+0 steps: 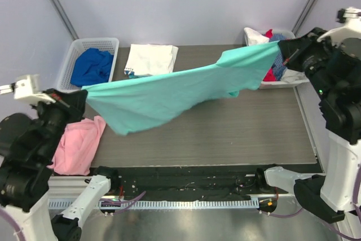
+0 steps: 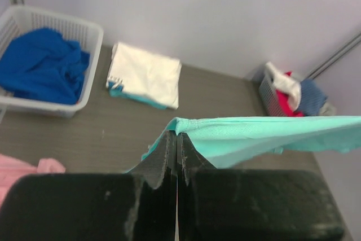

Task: Fold and stack the t-shirts
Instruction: Flatten the tshirt out

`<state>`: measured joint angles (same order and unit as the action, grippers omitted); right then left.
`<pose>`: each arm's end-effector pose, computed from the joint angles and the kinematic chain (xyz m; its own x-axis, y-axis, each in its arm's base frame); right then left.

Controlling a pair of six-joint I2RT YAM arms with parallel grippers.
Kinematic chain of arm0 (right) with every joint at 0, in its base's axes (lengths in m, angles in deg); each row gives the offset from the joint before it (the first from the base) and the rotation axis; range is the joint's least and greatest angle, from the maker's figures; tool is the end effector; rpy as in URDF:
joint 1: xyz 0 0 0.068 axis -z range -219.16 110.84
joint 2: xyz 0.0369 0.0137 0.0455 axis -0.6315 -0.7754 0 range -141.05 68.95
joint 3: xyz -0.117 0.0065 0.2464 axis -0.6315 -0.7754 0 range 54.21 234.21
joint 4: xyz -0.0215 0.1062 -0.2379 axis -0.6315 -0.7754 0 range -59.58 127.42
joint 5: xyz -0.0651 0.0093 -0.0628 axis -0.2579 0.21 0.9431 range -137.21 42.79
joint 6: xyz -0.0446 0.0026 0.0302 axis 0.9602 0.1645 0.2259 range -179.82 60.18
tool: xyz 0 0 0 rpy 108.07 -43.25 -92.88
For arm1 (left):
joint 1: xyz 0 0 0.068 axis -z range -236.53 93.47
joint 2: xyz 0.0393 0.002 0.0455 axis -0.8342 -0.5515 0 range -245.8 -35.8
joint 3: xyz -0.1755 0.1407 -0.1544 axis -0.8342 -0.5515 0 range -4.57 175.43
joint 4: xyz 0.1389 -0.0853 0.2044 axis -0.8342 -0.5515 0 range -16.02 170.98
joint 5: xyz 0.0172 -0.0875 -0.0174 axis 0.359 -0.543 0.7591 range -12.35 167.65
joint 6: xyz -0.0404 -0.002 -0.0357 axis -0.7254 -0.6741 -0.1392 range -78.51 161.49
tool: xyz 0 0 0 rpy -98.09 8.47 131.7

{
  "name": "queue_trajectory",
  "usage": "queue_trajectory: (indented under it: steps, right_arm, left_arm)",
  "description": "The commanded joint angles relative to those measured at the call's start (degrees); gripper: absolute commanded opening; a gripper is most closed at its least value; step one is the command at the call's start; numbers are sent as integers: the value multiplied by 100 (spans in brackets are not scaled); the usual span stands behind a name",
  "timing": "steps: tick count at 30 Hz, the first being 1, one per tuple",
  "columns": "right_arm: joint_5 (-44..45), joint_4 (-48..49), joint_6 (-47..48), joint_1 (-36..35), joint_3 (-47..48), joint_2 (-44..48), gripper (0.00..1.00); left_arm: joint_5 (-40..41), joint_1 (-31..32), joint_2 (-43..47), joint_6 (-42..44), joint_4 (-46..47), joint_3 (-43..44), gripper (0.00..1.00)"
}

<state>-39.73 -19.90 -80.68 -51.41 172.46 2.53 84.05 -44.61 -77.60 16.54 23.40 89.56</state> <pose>0.1254 0.0224 0.5747 -0.1171 0.3360 -0.9346 -0.0449 0.9383 0.3429 0.0344 -0.0032 0.5100 -0.1221 -0.4027 -0.9071 0.0499 0.9103 -0.4109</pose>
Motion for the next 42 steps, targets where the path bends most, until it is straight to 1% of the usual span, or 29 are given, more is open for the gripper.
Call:
queue_trajectory:
  steps: [1, 2, 3, 5, 6, 8, 9, 10, 12, 13, 14, 16, 17, 21, 24, 26, 29, 30, 31, 32, 33, 34, 36, 37, 38, 40, 41, 42]
  right_arm:
    - [191, 220, -172, 21, 585, 41, 1]
    - [261, 387, -173, 12, 428, 41, 1]
    - [436, 728, -164, 12, 70, 6, 1]
    - [560, 1089, -155, 21, -362, -169, 1]
    - [622, 1570, -172, 21, -869, -240, 1]
    - [885, 2065, -173, 38, -1303, -529, 1]
    - [964, 2432, -155, 47, -1531, -966, 1]
    - [965, 2601, -146, 73, -1595, -1205, 1]
    - [887, 2970, -129, 153, -1604, -1697, 1]
    - [851, 3085, -146, 179, -1543, -2074, 1]
    - [790, 3165, -155, 205, -1490, -2278, 1]
    - [755, 3289, -129, 206, -1157, -2734, 1]
    - [711, 3280, -102, 214, -999, -2832, 1]
    - [596, 3008, 64, 214, -16, -3044, 1]
    - [622, 2700, 179, 206, 495, -2974, 1]
    - [579, 2490, 223, 214, 480, -2739, 1]
    - [491, 2532, 118, 197, -423, -2159, 1]
    - [499, 2550, 91, 188, -1009, -1661, 1]
    - [491, 2542, 82, 153, -1276, -1412, 1]
    - [508, 2402, 100, 127, -1496, -1192, 1]
    - [508, 2279, 109, 109, -1786, -711, 1]
    - [491, 2139, 109, 109, -1902, -498, 1]
    - [429, 1726, 91, 83, -2069, -23, 1]
    - [394, 1541, 74, 74, -2018, 318, 1]
    - [324, 1096, 56, 82, -1904, 452, 1]
    - [236, 558, 3, 74, -1194, 629, 1]
    - [131, -45, -23, 82, -843, 612, 1]
    - [78, -382, -58, 83, 31, 568, 1]
  left_arm:
    - [-77, -32, -293, -124, 220, 476, 0]
    - [-25, -32, -354, -98, 378, 362, 0]
    - [-15, -32, -416, -63, 806, -31, 0]
    - [20, -32, -679, -10, 1378, -542, 0]
    - [72, -32, -819, 112, 1999, -1014, 0]
    - [265, -32, -1486, 262, 2591, -1378, 0]
    - [379, -41, -1759, 315, 3038, -1510, 0]
    - [380, -67, -2362, 428, 3225, -1529, 0]
    - [319, -102, -2918, 543, 3664, -1416, 0]
    - [293, -129, -3165, 657, 3701, -1302, 0]
    - [275, -138, -3603, 684, 3702, -1161, 0]
    - [249, -155, -3869, 728, 3754, -809, 0]
    - [222, -155, -4027, 754, 3772, -686, 0]
    - [-6, -155, -4170, 737, 3500, 25, 0]
    - [-164, -164, -3977, 711, 3333, 176, 0]
    - [-313, -155, -3793, 685, 3193, 133, 0]
    - [-384, -155, -3152, 623, 3008, -367, 0]
    - [-402, -146, -2959, 579, 2912, -725, 0]
    - [-402, -129, -2487, 553, 2832, -912, 0]
    - [-411, -120, -2247, 509, 2753, -1079, 0]
    - [-420, -103, -1966, 483, 2544, -1376, 0]
    - [-420, -85, -1476, 404, 2411, -1501, 0]
    - [-411, -76, -964, 342, 1965, -1756, 0]
    - [-332, -76, -761, 289, 1796, -1792, 0]
    - [-288, -76, -359, 254, 1472, -1819, 0]
    - [-226, -76, -66, 193, 1163, -1732, 0]
    - [-226, -76, 109, 166, 883, -1592, 0]
    - [-226, -85, 163, 148, 741, -1503, 0]
